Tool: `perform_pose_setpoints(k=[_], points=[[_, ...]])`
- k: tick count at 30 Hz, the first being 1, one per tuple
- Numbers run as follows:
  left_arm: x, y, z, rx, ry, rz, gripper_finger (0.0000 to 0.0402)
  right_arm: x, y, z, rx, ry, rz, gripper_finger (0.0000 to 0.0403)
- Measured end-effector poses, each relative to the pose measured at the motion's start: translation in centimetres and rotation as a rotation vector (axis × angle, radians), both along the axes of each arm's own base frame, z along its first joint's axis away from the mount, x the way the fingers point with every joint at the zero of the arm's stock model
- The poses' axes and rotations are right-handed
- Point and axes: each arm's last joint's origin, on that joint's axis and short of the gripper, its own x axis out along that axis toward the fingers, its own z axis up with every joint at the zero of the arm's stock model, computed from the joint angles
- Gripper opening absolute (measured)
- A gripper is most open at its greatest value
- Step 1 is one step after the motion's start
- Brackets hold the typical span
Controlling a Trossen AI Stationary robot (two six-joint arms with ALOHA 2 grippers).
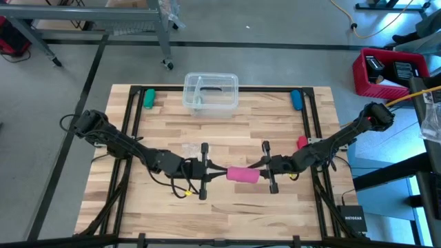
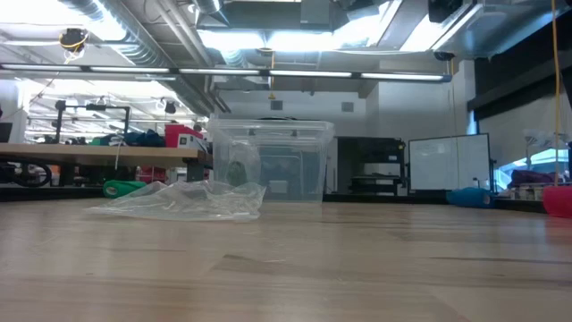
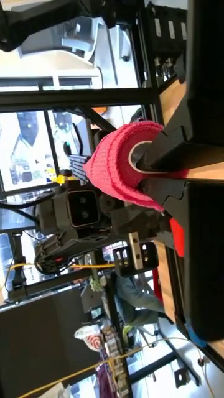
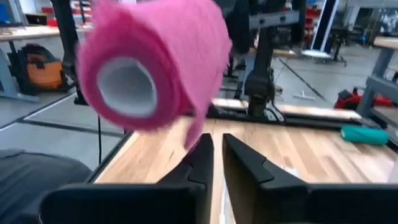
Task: Roll bandage
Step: Roll the pink bandage
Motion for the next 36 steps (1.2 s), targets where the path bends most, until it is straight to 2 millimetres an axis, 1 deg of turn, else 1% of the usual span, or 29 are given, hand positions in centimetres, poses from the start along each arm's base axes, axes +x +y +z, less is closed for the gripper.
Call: perform_pose_setpoints(k=[2, 5, 10, 12, 14, 18, 22, 25, 28, 33, 36], points=[[-0.1, -0.1, 0.0, -0.004, -0.003, -0.005, 0.0004, 0.0, -0.1, -0.3, 0.000, 0.033, -0.024, 0.0052], [-0.2, -0.5, 0.0, -0.003, -0.002, -0.011, 0.0004, -0.2, -0.3, -1.0, -0.020, 0.112, -0.076, 0.0094], [-0.6, -0.9, -0.3, 0.035, 0.039, 0.097, 0.0004, -1.9, -1.1, -1.4, -0.002, 0.286, -0.070, 0.0176], [-0.7, -1.0, -0.5, 0.049, 0.061, 0.120, 0.0004, -2.6, -1.4, -0.7, 0.042, 0.361, -0.040, 0.0205], [-0.7, -1.1, -0.7, 0.057, 0.079, 0.126, 0.0004, -3.3, -1.5, 0.6, 0.102, 0.398, 0.001, 0.0232], [-0.7, -1.0, -1.0, 0.058, 0.107, 0.134, 0.0004, -3.5, -1.2, 3.1, 0.158, 0.385, 0.126, 0.0271], [-0.7, -0.9, -1.1, 0.050, 0.117, 0.138, 0.0004, -3.2, -1.0, 6.0, 0.137, 0.300, 0.173, 0.0286], [-0.6, -0.8, -1.1, 0.049, 0.117, 0.140, 0.0004, -3.1, -0.3, 7.3, 0.067, 0.257, 0.192, 0.0287], [-0.6, -0.7, -1.1, 0.047, 0.117, 0.144, 0.0004, -2.6, 0.6, 8.3, -0.019, 0.216, 0.167, 0.0287], [-0.5, -0.4, -1.1, 0.023, 0.116, 0.152, 0.0004, -0.2, 2.1, 8.3, -0.172, 0.225, 0.082, 0.0287], [-0.5, -0.4, -1.1, 0.018, 0.114, 0.152, 0.0004, 1.3, 2.9, 8.2, -0.223, 0.244, 0.056, 0.0287]])
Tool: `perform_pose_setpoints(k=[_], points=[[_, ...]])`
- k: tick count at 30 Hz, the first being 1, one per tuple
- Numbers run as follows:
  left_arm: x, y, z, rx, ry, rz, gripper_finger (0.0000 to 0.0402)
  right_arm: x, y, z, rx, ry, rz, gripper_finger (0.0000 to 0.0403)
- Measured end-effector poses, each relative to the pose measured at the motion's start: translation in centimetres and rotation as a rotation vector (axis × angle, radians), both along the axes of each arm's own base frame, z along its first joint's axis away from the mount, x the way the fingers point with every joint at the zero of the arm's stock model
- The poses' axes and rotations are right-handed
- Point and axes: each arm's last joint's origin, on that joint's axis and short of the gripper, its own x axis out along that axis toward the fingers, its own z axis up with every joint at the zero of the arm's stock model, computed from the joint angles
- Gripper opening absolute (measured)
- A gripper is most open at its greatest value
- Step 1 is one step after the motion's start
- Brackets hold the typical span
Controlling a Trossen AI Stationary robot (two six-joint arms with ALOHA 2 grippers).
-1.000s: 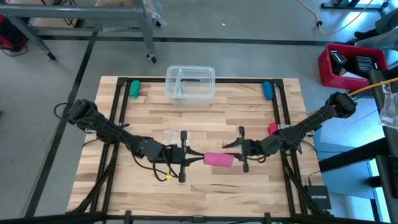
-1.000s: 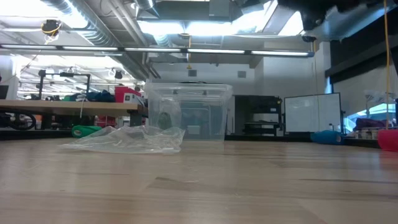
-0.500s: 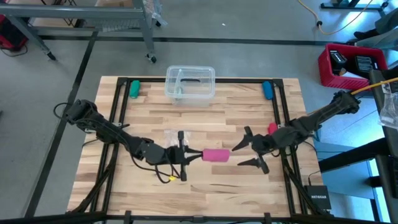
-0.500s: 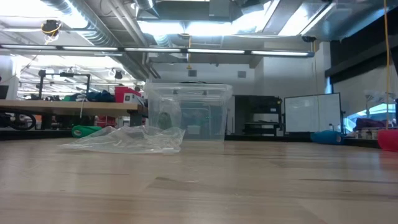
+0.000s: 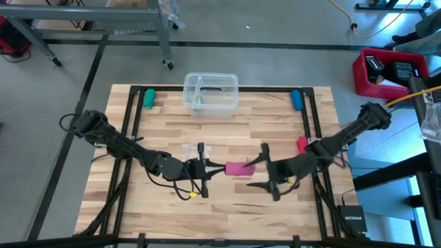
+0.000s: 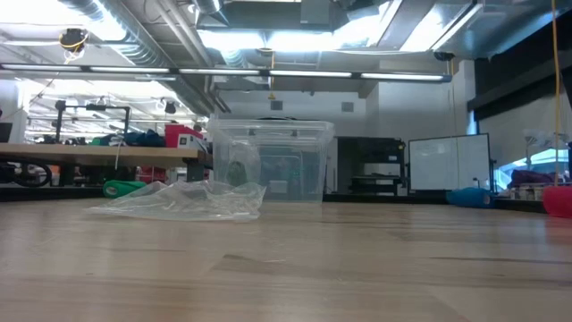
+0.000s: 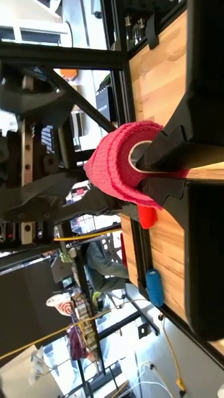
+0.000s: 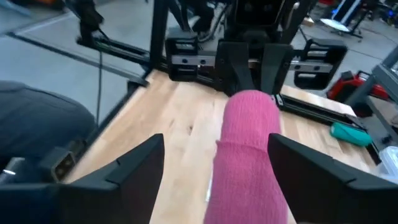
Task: Roll bandage
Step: Roll the pink bandage
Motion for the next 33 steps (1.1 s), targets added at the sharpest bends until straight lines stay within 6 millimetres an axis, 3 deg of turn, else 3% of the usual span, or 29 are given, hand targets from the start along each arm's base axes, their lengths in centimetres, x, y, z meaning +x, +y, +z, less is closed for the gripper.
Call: perform_pose_setpoints(k=[10, 33], points=[[0.0, 0.0, 0.0, 0.007, 0.004, -0.001, 0.0004, 2.4, 1.2, -0.6, -0.120, 0.106, -0.097, 0.0287], [0.0, 0.0, -0.4, 0.015, 0.029, -0.003, 0.0004, 4.2, -1.6, -2.5, -0.156, 0.234, -0.218, 0.0287]])
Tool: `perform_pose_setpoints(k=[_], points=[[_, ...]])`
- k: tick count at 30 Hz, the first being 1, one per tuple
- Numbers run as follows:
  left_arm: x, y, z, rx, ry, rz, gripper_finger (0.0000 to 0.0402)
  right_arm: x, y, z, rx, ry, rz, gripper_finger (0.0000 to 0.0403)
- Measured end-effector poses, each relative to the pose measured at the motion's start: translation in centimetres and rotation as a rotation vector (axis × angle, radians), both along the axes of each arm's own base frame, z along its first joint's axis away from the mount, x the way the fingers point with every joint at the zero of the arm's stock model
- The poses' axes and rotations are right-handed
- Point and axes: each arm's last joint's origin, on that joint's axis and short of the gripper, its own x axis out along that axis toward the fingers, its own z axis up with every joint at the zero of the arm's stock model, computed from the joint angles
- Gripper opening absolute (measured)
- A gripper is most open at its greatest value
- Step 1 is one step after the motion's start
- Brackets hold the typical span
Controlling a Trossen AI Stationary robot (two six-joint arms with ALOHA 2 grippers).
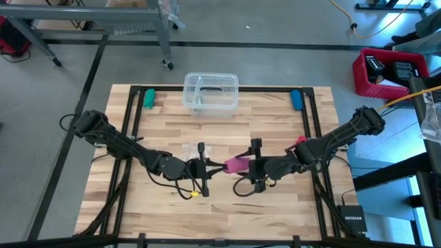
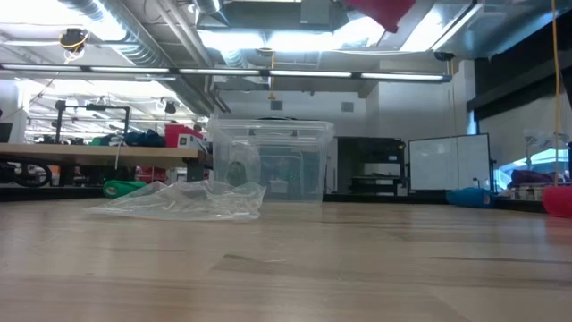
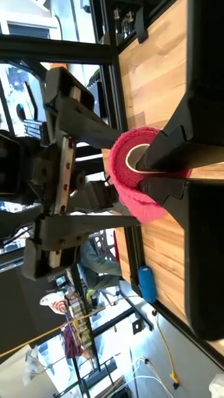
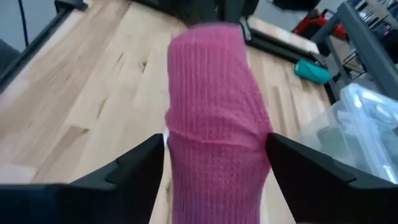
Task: Roll bandage
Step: Roll the pink bandage
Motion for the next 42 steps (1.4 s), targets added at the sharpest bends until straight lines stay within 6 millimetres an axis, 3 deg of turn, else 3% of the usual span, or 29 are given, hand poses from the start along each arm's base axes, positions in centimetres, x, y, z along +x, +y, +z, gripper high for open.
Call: perform_pose_setpoints(k=[15, 18, 27, 33, 42], points=[[0.0, -0.1, -0.2, 0.003, 0.020, -0.017, 0.0004, 0.6, -0.2, -1.4, 0.031, 0.101, 0.059, 0.0283], [0.0, -0.1, -0.2, -0.004, 0.021, -0.016, 0.0004, 1.0, 0.0, -2.1, 0.030, 0.130, 0.071, 0.0258], [0.0, -0.1, -0.3, -0.003, 0.026, -0.012, 0.0004, 1.2, 0.2, -2.5, 0.028, 0.147, 0.080, 0.0112], [0.0, 0.0, -0.5, -0.042, 0.042, -0.004, 0.0006, 1.1, 0.2, -2.6, 0.026, 0.155, 0.080, 0.0115], [-1.4, 0.4, 0.1, -0.068, 0.120, 0.003, 0.0107, 0.9, 0.1, -2.7, 0.018, 0.173, 0.080, 0.0116]])
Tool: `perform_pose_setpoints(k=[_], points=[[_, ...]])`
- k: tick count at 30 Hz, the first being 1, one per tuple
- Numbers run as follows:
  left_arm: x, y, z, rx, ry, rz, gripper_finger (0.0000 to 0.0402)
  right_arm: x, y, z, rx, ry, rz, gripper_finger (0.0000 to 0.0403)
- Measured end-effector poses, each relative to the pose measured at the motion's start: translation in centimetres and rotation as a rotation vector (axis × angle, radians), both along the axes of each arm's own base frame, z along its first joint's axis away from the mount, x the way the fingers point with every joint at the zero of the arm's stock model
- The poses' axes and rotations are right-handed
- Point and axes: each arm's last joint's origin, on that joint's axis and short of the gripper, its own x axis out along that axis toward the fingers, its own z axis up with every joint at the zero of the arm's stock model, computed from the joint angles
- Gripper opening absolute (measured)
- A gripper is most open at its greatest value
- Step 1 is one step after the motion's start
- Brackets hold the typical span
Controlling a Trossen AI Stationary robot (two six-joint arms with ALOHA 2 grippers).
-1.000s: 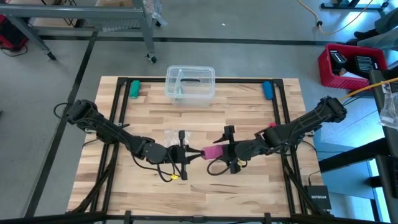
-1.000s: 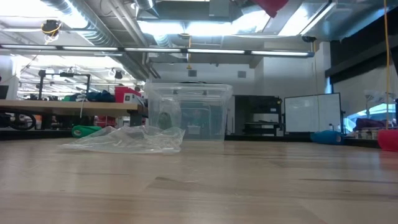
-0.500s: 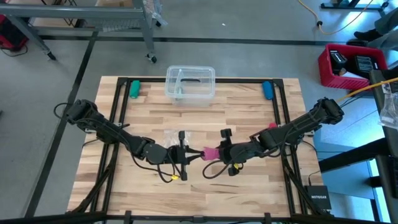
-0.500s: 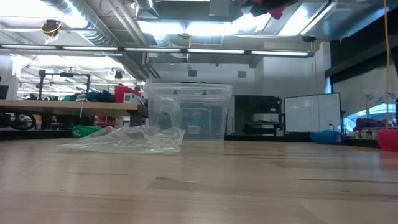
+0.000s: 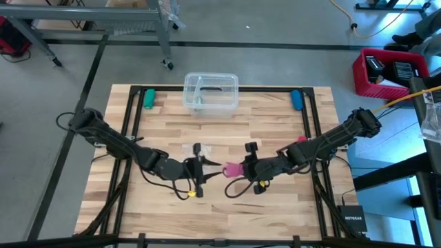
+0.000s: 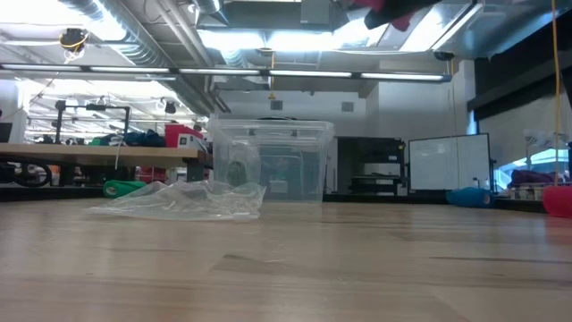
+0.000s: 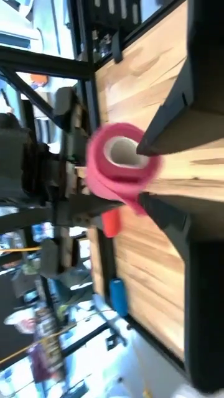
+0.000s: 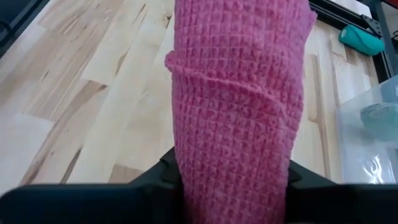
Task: Roll bandage
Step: Roll the pink bandage
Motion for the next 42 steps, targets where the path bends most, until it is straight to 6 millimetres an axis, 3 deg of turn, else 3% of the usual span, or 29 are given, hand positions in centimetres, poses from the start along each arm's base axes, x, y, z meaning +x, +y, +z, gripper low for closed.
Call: perform_pose_setpoints(k=[7, 16, 20, 26, 34, 42], points=[[-1.4, 0.7, 1.3, -0.141, 0.004, 0.032, 0.0172, -0.1, 0.0, -0.1, -0.008, 0.008, -0.004, 0.0117], [-1.6, 1.5, -0.6, -0.173, 0.163, 0.099, 0.0191, -0.1, -0.2, -0.8, -0.009, 0.057, -0.050, 0.0117], [-2.2, 1.8, -1.9, -0.205, 0.275, 0.155, 0.0185, 0.5, -0.2, -2.6, -0.008, 0.140, -0.086, 0.0117], [-2.6, 2.0, -4.9, -0.264, 0.351, 0.220, 0.0183, 2.6, -0.8, -7.1, -0.055, 0.289, -0.128, 0.0117], [-3.1, 2.2, -8.2, -0.280, 0.423, 0.274, 0.0182, 4.4, -3.8, -12.6, -0.074, 0.518, -0.198, 0.0117], [-2.7, 2.0, -9.4, -0.259, 0.451, 0.280, 0.0182, 5.5, -5.9, -14.4, -0.039, 0.544, -0.284, 0.0144]])
